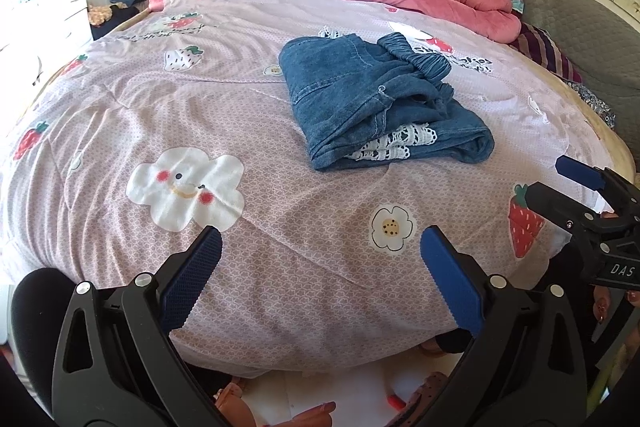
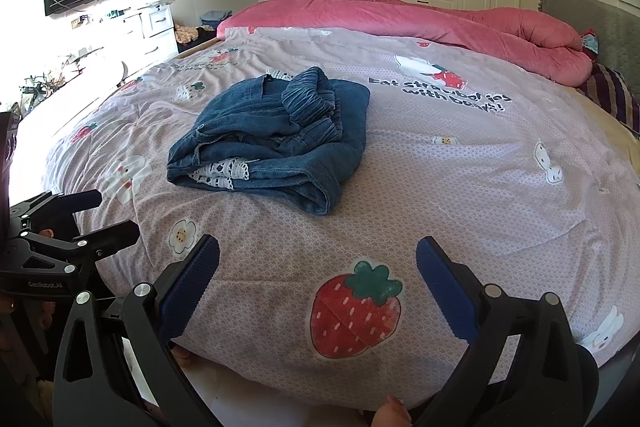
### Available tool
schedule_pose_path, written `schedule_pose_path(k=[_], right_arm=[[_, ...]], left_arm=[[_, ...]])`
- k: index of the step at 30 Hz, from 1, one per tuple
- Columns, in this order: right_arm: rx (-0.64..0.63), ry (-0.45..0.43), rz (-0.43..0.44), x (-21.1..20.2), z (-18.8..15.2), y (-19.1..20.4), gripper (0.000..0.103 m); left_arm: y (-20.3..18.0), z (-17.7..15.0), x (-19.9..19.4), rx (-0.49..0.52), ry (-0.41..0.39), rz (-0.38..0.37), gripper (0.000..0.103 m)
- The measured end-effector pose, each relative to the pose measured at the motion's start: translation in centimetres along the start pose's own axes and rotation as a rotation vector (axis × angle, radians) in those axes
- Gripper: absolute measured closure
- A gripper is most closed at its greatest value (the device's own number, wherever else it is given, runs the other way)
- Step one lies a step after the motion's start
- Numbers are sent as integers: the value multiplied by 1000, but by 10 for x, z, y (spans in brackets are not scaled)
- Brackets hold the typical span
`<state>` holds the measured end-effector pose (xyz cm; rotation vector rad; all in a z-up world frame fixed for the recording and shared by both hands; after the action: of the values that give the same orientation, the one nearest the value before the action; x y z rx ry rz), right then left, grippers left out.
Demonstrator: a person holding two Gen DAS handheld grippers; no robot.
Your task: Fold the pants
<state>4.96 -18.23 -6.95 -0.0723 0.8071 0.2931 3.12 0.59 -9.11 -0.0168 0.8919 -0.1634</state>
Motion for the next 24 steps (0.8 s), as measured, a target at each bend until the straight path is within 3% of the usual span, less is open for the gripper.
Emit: schedule_pose_path(k=[24], right_arm=[[3,14,-12,3,-4,-1,5]], left_arm=[[0,-3,3,-9,7,8,9]])
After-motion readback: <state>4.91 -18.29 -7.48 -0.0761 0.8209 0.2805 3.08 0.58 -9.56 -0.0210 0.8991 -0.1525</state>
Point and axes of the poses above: each gripper's, at about its wrist camera, not at the fingertips, and x roughly the way its jaws point, y to its left, z to its top, the point moved 9 cm from there along x, roughly the way its jaws point, and after that the axes turned 5 degrees about y, right-handed, at the moved point
